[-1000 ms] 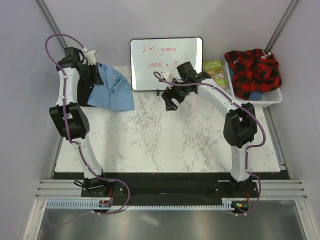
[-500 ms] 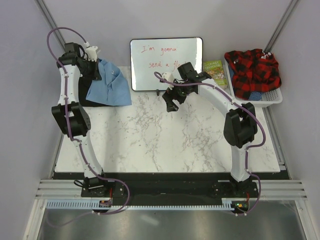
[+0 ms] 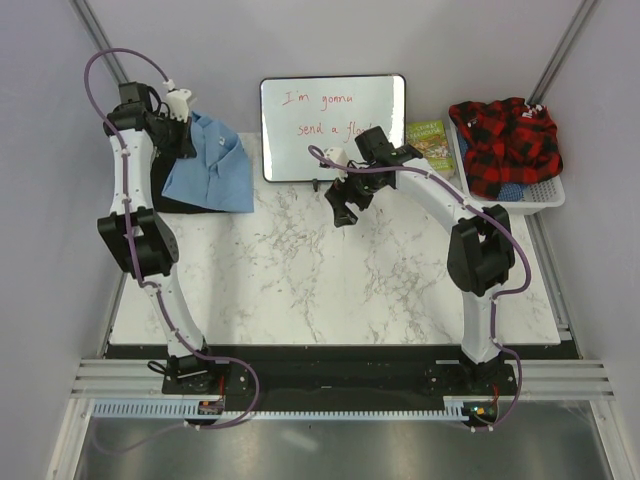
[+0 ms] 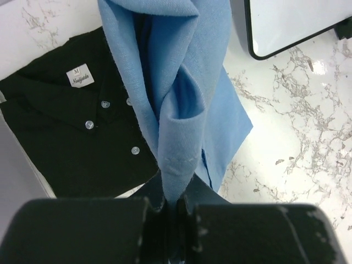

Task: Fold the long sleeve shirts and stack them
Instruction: Neatly place the folded shirt to the corner

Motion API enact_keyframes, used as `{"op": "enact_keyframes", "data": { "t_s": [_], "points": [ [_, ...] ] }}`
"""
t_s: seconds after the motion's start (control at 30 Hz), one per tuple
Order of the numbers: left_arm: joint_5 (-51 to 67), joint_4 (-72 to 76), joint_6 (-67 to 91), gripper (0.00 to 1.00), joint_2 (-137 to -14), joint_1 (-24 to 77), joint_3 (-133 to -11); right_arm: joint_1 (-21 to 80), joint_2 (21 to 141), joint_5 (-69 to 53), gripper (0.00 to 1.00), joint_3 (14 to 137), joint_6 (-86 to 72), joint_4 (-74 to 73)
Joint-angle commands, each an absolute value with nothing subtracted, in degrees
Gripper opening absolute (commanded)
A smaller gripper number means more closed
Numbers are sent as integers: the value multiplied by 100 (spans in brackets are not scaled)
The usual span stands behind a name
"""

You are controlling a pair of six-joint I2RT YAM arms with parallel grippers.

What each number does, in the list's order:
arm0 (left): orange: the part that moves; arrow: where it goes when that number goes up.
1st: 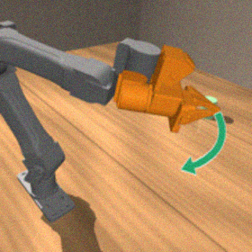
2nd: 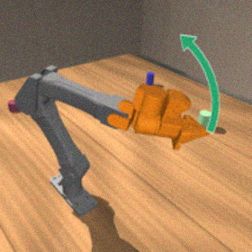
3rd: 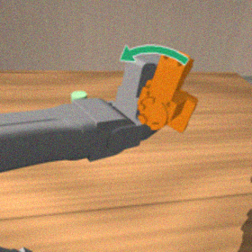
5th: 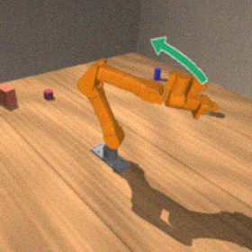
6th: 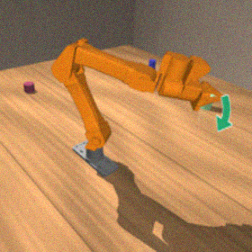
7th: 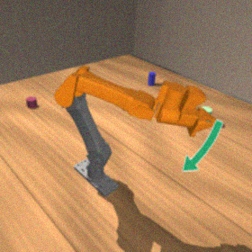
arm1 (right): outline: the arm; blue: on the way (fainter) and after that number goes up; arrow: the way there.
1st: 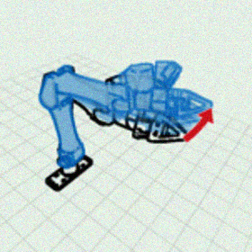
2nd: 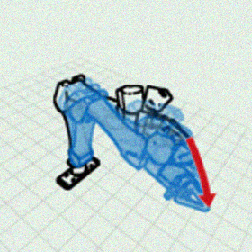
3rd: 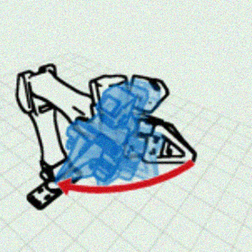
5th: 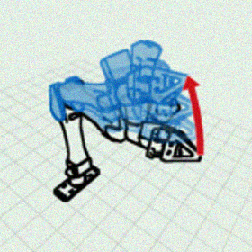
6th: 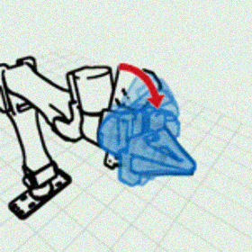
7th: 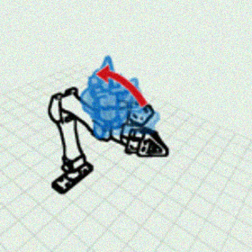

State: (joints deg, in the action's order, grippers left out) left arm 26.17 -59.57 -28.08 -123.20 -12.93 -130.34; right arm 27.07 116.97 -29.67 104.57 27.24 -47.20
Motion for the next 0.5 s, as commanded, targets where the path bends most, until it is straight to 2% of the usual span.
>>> {"op": "enact_keyframes", "data": {
  "t_s": [0.0, 0.47],
  "points": [
    [2971, -5792, -3041, 2, -11769, -1380, -13421, 2672, 11540, -3059, 98, 10424, 2804, -4729],
    [2707, -5670, -3445, 2, -12339, -1670, -13324, 2628, 11628, -3041, 98, 10441, 2795, -4781]
  ]
}}
